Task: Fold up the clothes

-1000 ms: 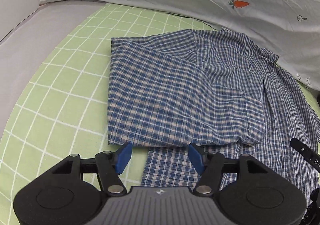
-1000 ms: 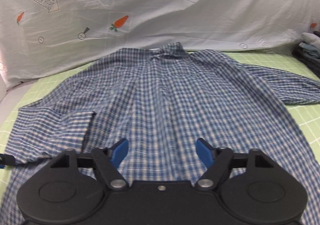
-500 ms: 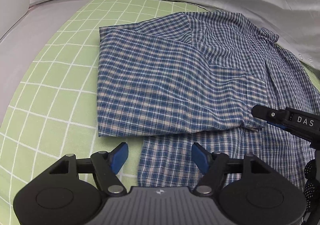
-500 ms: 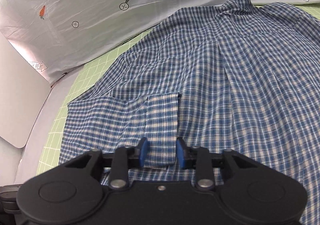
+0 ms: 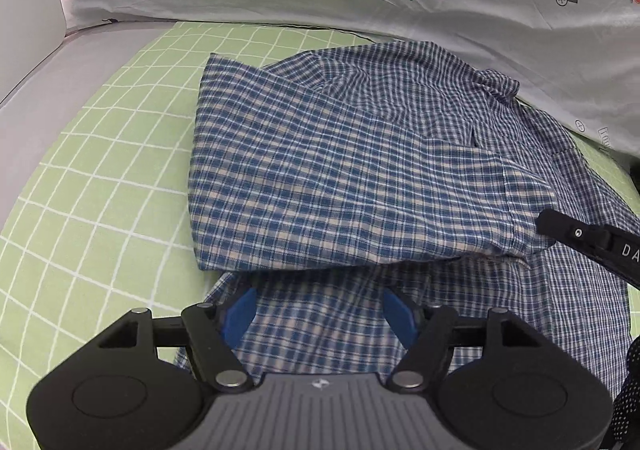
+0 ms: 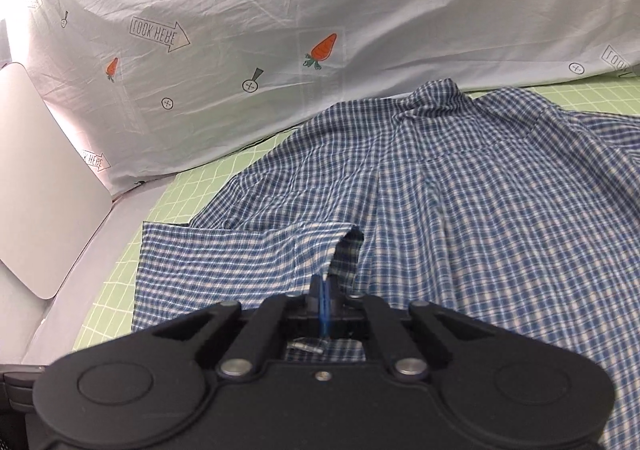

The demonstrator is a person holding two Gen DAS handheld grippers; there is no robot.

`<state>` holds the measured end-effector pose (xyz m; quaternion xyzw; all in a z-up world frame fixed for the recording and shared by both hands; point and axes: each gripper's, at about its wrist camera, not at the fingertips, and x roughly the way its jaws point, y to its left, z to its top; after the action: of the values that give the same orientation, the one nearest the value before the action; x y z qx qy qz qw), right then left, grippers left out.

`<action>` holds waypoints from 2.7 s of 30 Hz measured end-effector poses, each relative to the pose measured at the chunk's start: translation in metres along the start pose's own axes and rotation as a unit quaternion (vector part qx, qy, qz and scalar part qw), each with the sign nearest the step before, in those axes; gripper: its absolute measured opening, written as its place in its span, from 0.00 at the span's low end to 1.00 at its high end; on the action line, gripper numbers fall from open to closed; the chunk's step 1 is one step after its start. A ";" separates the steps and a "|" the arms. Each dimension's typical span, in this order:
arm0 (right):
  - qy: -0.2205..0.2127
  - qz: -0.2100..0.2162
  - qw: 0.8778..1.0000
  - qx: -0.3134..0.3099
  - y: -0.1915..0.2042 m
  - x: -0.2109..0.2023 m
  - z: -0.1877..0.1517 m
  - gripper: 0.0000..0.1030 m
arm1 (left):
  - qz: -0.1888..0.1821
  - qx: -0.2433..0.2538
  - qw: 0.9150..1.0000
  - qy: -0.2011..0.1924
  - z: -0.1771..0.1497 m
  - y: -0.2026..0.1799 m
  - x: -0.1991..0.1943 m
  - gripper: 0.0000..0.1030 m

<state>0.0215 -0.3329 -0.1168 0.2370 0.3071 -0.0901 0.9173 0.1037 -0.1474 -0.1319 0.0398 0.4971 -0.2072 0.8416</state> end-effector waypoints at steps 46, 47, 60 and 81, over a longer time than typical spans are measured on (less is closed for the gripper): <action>-0.005 -0.177 0.984 -0.011 -0.332 -0.045 0.075 0.02 | 0.105 -0.033 0.993 0.046 -0.105 -0.199 0.024 0.96; -0.001 -0.180 0.984 -0.009 -0.332 -0.046 0.072 0.04 | 0.105 -0.034 0.993 0.046 -0.105 -0.198 0.024 0.97; -0.056 -0.136 0.989 -0.035 -0.273 -0.088 0.046 1.00 | 0.082 -0.040 0.996 0.024 -0.115 -0.181 0.004 0.97; 0.051 -0.017 0.998 0.030 0.002 -0.038 -0.057 0.92 | 0.091 -0.031 0.995 -0.037 -0.119 0.081 -0.092 0.97</action>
<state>-0.0379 -0.3027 -0.1325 0.2633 0.3550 -0.1021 0.8912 -0.0017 -0.0129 -0.1242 0.0511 0.4657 -0.1158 0.8759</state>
